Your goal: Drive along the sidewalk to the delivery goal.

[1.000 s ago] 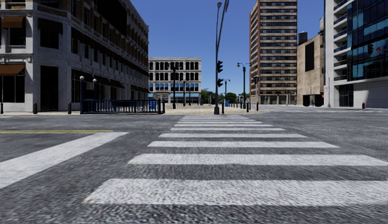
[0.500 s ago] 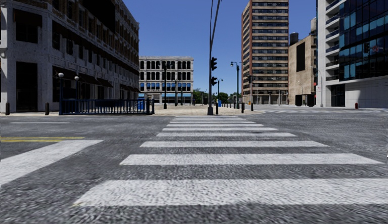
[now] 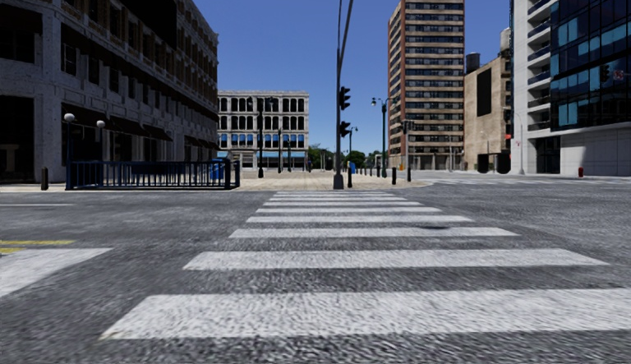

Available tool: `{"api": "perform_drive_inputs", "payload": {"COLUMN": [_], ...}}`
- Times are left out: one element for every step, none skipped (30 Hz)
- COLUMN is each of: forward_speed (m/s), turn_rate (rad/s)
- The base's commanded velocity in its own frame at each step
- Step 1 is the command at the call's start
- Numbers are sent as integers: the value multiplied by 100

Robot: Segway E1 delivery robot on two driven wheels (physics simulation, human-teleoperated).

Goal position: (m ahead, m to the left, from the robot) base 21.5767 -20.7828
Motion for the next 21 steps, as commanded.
{"api": "perform_drive_inputs", "payload": {"forward_speed": [200, 200, 200, 200, 200, 200, 200, 200, 200, 200, 200, 200, 200, 200, 200, 200, 200, 200, 200, 200, 200], "turn_rate": [0, 0, 0, 0, 0, 0, 0, 0, 0, 0, 0, 0, 0, 0, 0, 0, 0, 0, 0, 0, 0]}}
